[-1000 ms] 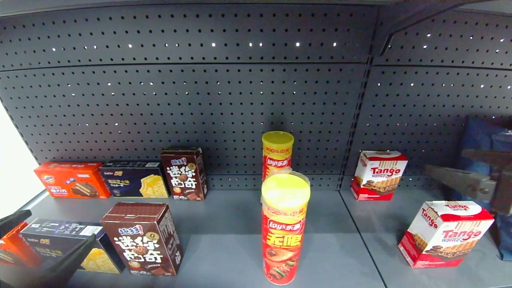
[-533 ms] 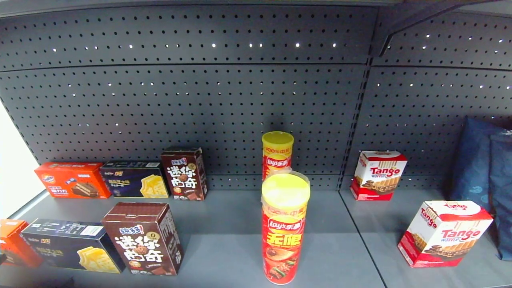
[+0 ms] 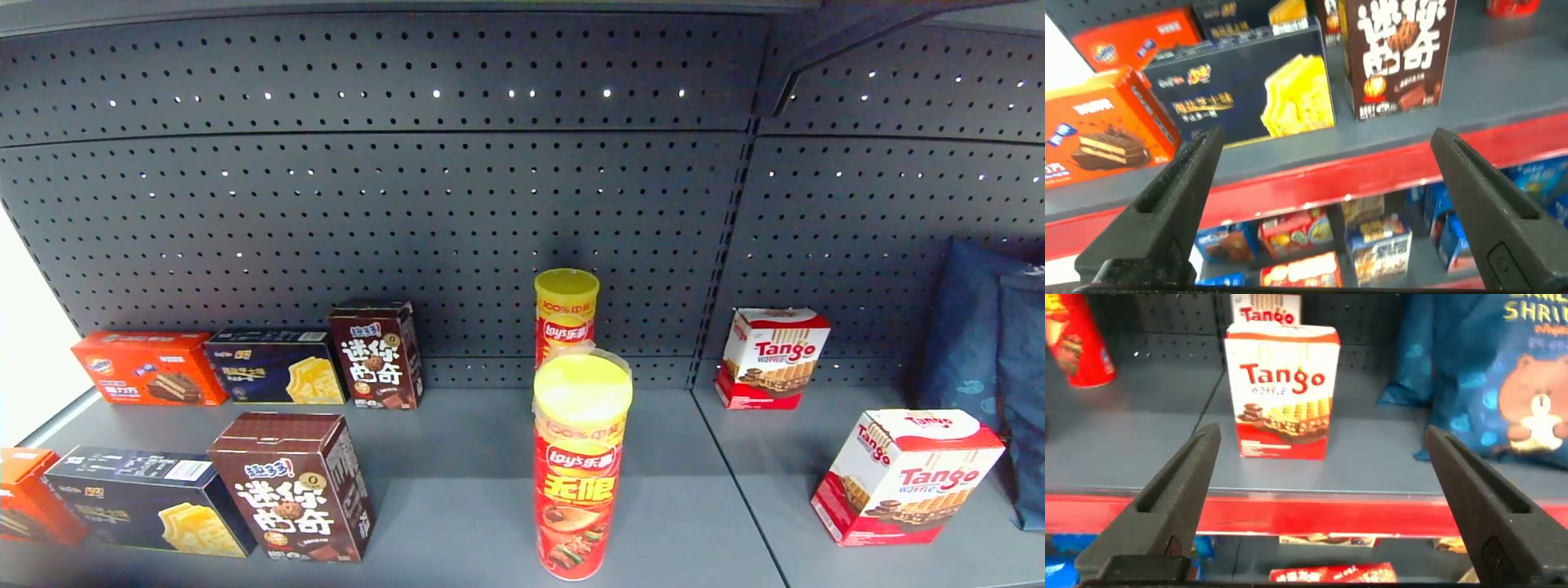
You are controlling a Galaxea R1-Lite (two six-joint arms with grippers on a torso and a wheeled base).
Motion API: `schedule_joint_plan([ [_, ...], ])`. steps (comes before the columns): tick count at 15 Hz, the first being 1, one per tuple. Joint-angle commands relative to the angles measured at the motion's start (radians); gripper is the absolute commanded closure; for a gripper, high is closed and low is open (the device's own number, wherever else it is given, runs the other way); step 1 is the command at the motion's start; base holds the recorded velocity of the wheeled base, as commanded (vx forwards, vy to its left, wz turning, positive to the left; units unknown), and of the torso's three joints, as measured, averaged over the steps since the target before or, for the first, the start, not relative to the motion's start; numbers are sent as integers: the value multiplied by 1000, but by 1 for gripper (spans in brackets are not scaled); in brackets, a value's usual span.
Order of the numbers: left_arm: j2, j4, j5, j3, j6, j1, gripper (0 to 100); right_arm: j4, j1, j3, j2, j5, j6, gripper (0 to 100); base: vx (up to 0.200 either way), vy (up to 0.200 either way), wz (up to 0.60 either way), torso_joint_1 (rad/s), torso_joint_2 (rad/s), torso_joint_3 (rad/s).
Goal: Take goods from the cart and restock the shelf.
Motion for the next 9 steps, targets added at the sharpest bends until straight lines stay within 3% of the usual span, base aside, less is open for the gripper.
schedule_joint_plan([
  [1, -31, 2, 2, 0, -2, 1, 0, -24, 2, 98, -50, -45, 5, 0, 0, 0, 0, 0, 0, 0],
  [3, -31, 0, 1, 0, 2, 6, 0, -9, 18, 98, -52, -38, 8, 0, 0, 0, 0, 0, 0, 0],
  [4, -31, 2, -1, 0, 5, 4, 0, 45, 81, 98, -81, 8, 11, 0, 0, 0, 0, 0, 0, 0],
  [9, -31, 0, -5, 0, 2, -19, 0, 51, 64, 96, -127, 12, 53, 0, 0, 0, 0, 0, 0, 0],
])
